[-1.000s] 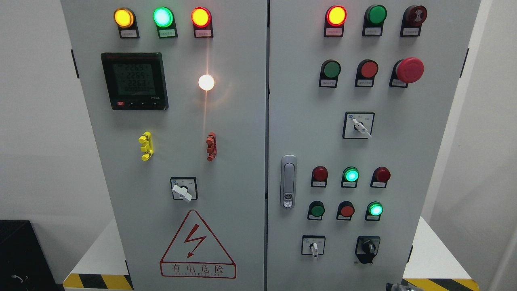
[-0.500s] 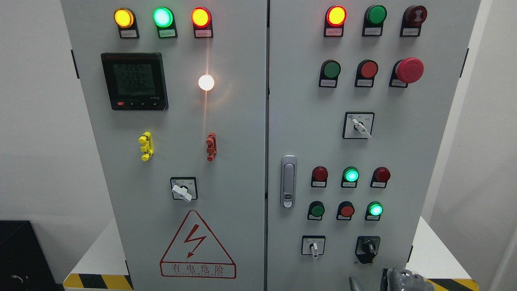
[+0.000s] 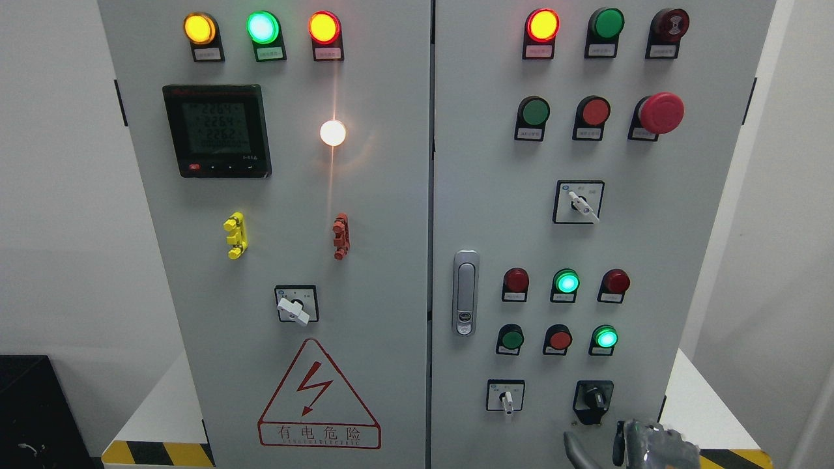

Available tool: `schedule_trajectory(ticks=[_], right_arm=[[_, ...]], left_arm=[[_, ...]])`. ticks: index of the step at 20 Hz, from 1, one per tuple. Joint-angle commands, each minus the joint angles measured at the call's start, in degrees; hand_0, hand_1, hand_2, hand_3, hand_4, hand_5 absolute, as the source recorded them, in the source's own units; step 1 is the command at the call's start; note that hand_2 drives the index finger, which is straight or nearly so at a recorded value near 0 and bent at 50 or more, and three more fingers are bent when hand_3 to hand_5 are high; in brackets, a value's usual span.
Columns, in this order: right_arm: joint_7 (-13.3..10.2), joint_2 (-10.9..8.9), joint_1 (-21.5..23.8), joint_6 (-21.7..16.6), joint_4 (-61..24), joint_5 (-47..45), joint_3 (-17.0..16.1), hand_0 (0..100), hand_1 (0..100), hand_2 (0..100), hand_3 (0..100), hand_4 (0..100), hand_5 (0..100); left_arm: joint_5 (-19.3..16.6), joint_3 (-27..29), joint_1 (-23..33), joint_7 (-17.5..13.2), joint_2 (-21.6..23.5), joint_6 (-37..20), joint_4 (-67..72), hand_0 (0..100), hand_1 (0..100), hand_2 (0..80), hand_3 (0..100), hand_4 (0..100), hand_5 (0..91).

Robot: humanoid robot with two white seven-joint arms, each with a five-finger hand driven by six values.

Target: Flip black knob to close circuit

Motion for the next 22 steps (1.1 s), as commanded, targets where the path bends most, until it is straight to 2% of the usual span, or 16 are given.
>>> schedule_trajectory(ticks=[1,9,22], right_arm=[[0.0,0.03,-1.1,0.2,1.6,0.0,-1.2,0,5,86,100,97,100],[0.0,-0.06,-3.5,0.6,3.4,0.0,-1.8,0,4,85,100,97,100],[0.0,-0.24,-3.9,0.7,3.9,0.0,-2.5,0,5,84,100,97,100]], left_arm=[[0.0,0.0,1.3,0.0,0.0,0.0,-1.7,12,56,0.0,0,0,0.0],[0.0,0.0,1.3,0.0,0.0,0.0,-1.7,12,56,0.0,0,0,0.0],[0.0,0.0,1.3,0.0,0.0,0.0,-1.7,12,56,0.0,0,0,0.0]])
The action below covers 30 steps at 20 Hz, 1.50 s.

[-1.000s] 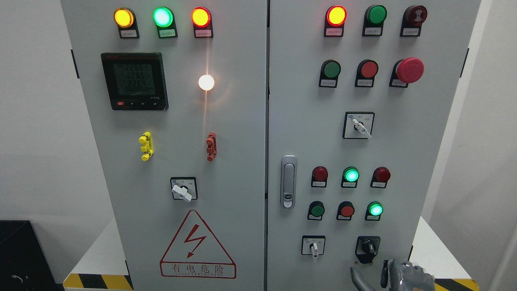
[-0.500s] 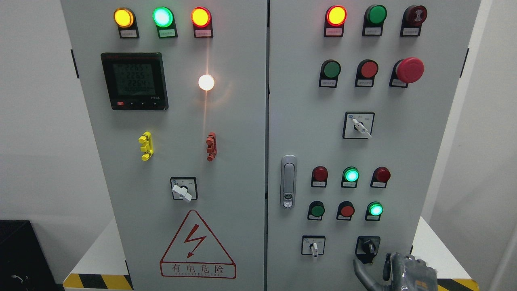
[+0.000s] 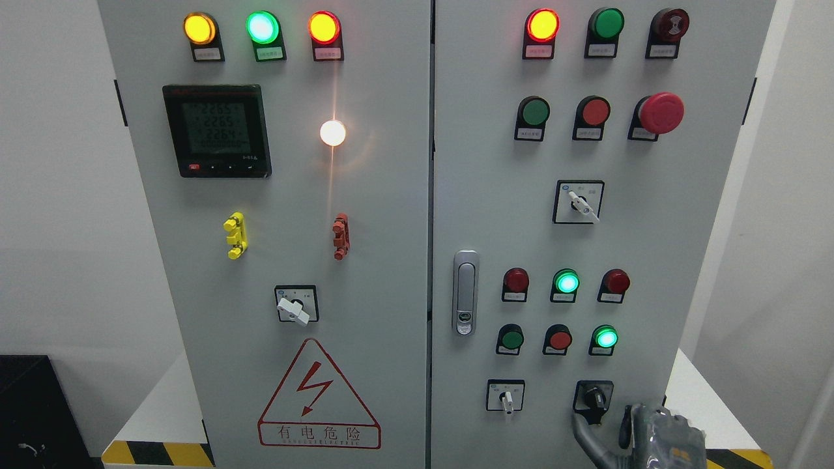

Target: Flip black knob to close circuit

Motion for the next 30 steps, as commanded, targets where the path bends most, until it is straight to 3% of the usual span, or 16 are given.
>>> schedule_trajectory(ticks=[1,30], right_arm=[[-0.1,-0.19,-0.3,0.0,0.8,0.0,-0.8,0,5,84,100,97,100],[-0.1,-0.63,-0.7,-0.7,1.0,-0.2,-3.4,0,5,82,100,96,100]], left_arm=[[0.0,0.0,1.3,0.0,0.0,0.0,-1.7,12,56,0.0,0,0,0.0],[0.0,0.0,1.3,0.0,0.0,0.0,-1.7,12,56,0.0,0,0,0.0]])
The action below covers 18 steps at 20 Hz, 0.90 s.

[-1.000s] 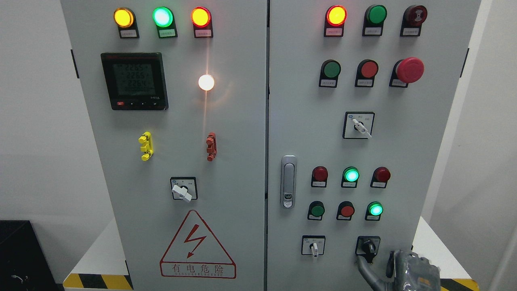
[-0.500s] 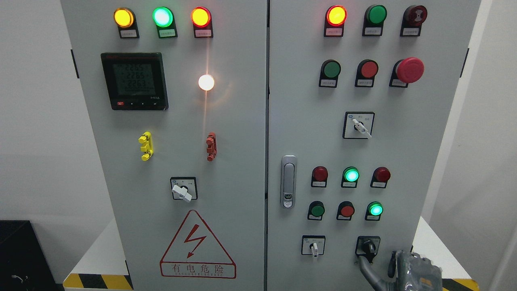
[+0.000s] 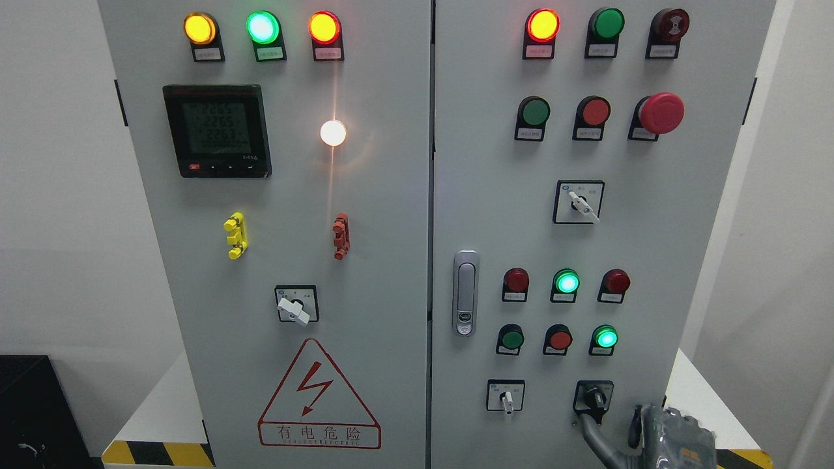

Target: Flip black knob to close circuit

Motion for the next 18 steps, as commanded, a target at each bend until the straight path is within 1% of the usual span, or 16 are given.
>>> schedule_trajectory(ticks=[1,5,15,18], right_arm=[[0.2,-0.25,-0.3,-0.1,0.1,-0.1,-1.7,0,5,82,100,96,100],[0.2,-1.04,-0.3,-0.2,0.0,-0.2,-2.1,0,5,82,100,95,100],[0.2,-1.22,-0.3,-0.2,0.1,-0.3,-2.3,0,5,82,100,95,100],[0.7,-1.74,-0.3,-0.2,0.0,-0.3,-2.5,0,5,82,100,95,100]], left_arm=[[0.0,0.0,1.3,0.0,0.0,0.0,-1.7,12,56,0.0,0,0,0.0],[0.0,0.0,1.3,0.0,0.0,0.0,-1.7,12,56,0.0,0,0,0.0],[0.0,0.0,1.3,0.0,0.0,0.0,-1.7,12,56,0.0,0,0,0.0],[0.0,0.0,1.3,0.0,0.0,0.0,-1.7,12,56,0.0,0,0,0.0]])
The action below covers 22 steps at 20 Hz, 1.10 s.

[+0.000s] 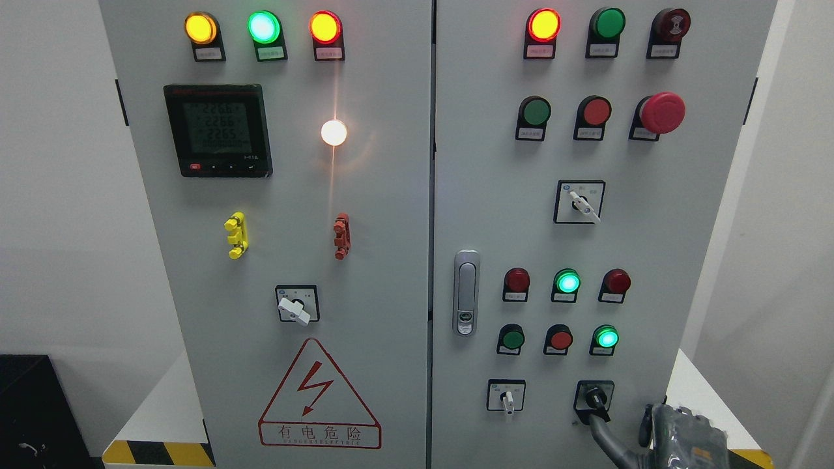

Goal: Flip black knob to close circuit
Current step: 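Twist the black rotary knob clockwise with the right hand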

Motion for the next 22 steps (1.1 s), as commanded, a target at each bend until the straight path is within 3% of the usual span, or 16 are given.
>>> schedule_trajectory(ticks=[1,22], right_arm=[[0.4,-0.81,0.0,0.1,-0.1,-0.1,-1.0,0,5,82,100,95,100],[0.1,-0.81,-0.2,0.0,-0.9,-0.9,-0.4,0,5,82,100,94,100]], left_arm=[[0.0,0.0,1.3,0.0,0.0,0.0,-1.7,12,56,0.0,0,0,0.0],[0.0,0.0,1.3,0.0,0.0,0.0,-1.7,12,56,0.0,0,0,0.0]])
